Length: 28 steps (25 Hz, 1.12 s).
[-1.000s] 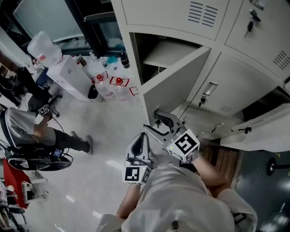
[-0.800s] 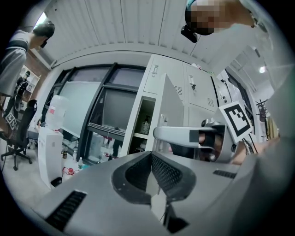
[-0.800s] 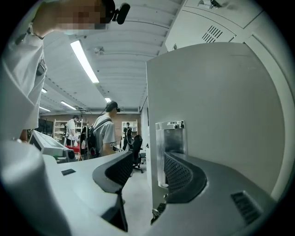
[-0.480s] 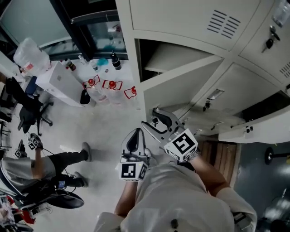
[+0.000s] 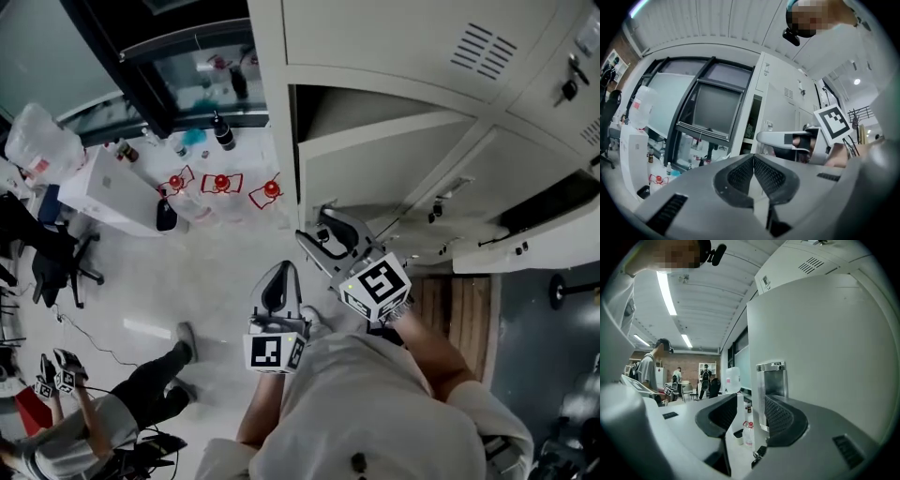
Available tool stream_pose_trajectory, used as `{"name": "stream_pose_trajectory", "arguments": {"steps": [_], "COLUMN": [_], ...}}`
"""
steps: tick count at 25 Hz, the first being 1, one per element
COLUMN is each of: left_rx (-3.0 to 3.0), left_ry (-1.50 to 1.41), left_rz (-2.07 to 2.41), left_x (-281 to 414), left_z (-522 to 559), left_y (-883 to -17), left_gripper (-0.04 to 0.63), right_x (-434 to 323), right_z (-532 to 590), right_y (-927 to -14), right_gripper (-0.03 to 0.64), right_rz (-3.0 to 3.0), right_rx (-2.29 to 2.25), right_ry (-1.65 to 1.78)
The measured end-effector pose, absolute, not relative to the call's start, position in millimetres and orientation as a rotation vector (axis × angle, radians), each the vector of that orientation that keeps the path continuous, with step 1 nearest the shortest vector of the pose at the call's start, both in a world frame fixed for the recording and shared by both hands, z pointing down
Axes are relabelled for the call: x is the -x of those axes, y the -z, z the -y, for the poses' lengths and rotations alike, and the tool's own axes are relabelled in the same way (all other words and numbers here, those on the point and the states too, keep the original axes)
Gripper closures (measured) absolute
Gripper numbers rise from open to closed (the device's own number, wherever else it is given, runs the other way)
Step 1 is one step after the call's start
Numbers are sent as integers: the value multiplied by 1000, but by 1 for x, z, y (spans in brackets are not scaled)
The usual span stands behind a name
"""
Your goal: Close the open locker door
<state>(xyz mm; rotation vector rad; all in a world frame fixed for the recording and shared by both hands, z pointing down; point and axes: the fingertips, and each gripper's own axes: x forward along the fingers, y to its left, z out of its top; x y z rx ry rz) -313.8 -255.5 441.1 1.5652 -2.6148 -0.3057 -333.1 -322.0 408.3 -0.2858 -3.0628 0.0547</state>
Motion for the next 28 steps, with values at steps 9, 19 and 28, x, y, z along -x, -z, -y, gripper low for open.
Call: {"name": "stream_pose_trajectory", "arguments": {"steps": [9, 19, 28], "left_rx": [-1566, -1507, -1522], "left_ry": [310, 312, 302], "left_rz": [2606, 2618, 2606], "left_x": [337, 358, 365], "left_z": [232, 216, 219], "left_y": [-446, -457, -460], "left_gripper": [586, 586, 586], "right_x": [378, 408, 420], "right_z": [344, 364, 373], "right_y": [-408, -408, -409], "right_gripper": [422, 399, 394], "right_rz": [3081, 3089, 3074], "right_rx": [117, -72, -174], "right_ry": [-127, -70, -40]}}
